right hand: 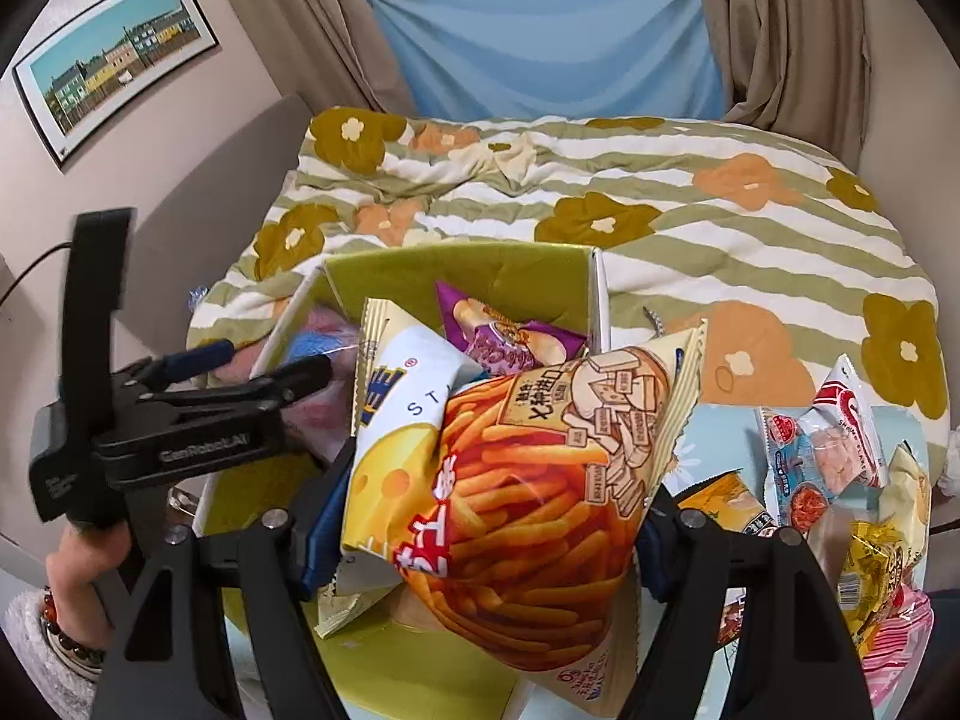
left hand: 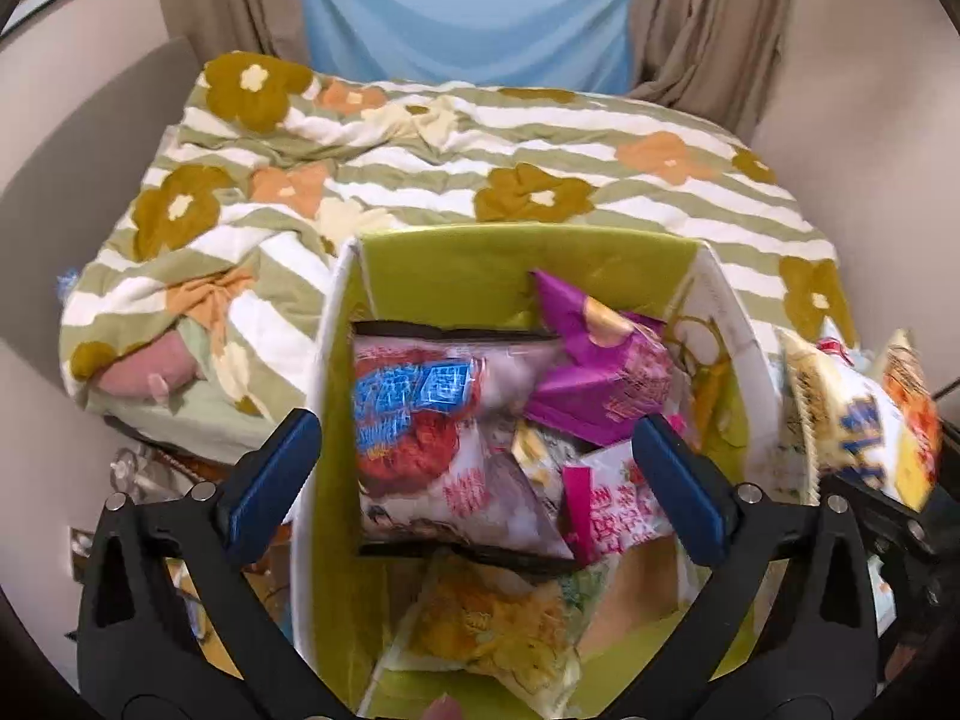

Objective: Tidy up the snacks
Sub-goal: 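Lower the Sponge bag into the box with the left tool while the right tool drops the stick-snack bag in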

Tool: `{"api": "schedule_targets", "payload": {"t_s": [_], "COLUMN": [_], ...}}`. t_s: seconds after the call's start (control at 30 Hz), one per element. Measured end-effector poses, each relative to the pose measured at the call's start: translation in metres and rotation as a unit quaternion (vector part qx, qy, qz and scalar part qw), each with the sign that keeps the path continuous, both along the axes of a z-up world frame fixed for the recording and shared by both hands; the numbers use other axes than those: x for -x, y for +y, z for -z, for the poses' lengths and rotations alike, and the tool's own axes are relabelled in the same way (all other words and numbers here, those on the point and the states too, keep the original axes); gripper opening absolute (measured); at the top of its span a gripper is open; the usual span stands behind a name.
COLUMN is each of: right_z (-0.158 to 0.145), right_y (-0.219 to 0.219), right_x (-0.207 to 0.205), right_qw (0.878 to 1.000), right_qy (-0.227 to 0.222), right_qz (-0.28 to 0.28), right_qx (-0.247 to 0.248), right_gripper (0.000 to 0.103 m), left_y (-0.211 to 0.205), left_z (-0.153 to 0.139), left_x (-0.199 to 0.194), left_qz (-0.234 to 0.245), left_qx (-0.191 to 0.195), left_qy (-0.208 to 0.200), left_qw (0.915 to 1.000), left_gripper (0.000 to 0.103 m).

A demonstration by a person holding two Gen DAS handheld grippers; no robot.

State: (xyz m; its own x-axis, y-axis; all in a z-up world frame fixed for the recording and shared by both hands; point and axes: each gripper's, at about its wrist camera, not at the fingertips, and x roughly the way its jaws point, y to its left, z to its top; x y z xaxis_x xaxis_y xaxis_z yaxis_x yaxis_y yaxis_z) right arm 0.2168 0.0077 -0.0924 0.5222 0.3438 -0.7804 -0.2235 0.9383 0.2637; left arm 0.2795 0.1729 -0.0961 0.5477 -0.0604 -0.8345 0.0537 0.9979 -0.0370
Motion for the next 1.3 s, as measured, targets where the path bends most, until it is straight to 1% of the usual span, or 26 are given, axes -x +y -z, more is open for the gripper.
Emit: {"api": "schedule_targets", "payload": {"t_s": [0.23, 0.37, 0.5, 0.63, 0.67, 0.7, 0.73, 0.77, 0.87, 1.0, 1.1, 1.3], "right_z": [0.004, 0.004, 0.005, 0.015, 0.018, 0.021, 0.023, 0.024, 0.025, 0.024, 0.017, -0.008], "right_y": [0.003, 0.008, 0.02, 0.033, 0.035, 0.036, 0.037, 0.036, 0.035, 0.036, 0.035, 0.033], "right_x": [-0.008, -0.019, -0.032, -0.042, -0.044, -0.045, -0.046, -0.045, -0.04, -0.036, -0.032, -0.016], "right_qw": [1.0, 0.999, 0.999, 0.998, 0.998, 0.998, 0.998, 0.998, 0.998, 0.998, 0.998, 0.997], "right_qy": [0.011, 0.019, 0.02, 0.019, 0.019, 0.019, 0.017, 0.013, -0.005, -0.002, -0.006, -0.032], "right_qz": [-0.014, -0.031, -0.05, -0.065, -0.065, -0.065, -0.064, -0.062, -0.057, -0.064, -0.068, -0.067], "right_qx": [-0.009, -0.01, -0.005, -0.004, -0.004, -0.004, -0.009, -0.013, -0.018, -0.009, -0.009, -0.009], "right_gripper": [0.071, 0.073, 0.074, 0.076, 0.078, 0.088, 0.094, 0.103, 0.103, 0.103, 0.103, 0.103], "left_y": [0.004, 0.007, 0.011, 0.013, 0.014, 0.015, 0.015, 0.016, 0.018, 0.019, 0.019, 0.016], "left_z": [0.002, 0.001, 0.003, 0.004, 0.006, 0.008, 0.01, 0.012, 0.016, 0.015, 0.007, -0.013], "left_x": [0.031, 0.049, 0.054, 0.057, 0.057, 0.058, 0.059, 0.06, 0.064, 0.068, 0.072, 0.083], "left_qz": [-0.013, -0.029, -0.043, -0.054, -0.056, -0.058, -0.061, -0.063, -0.07, -0.072, -0.072, -0.068], "left_qx": [-0.012, -0.015, -0.017, -0.02, -0.021, -0.023, -0.025, -0.027, -0.024, -0.023, -0.025, -0.028], "left_qy": [0.009, 0.009, 0.012, 0.013, 0.015, 0.018, 0.02, 0.022, 0.028, 0.026, 0.017, -0.008], "left_qw": [0.9998, 0.9994, 0.9988, 0.9983, 0.9981, 0.9979, 0.9976, 0.9974, 0.9969, 0.9968, 0.997, 0.9972], "left_gripper": [0.103, 0.103, 0.103, 0.103, 0.103, 0.103, 0.103, 0.103, 0.103, 0.103, 0.103, 0.103]}}
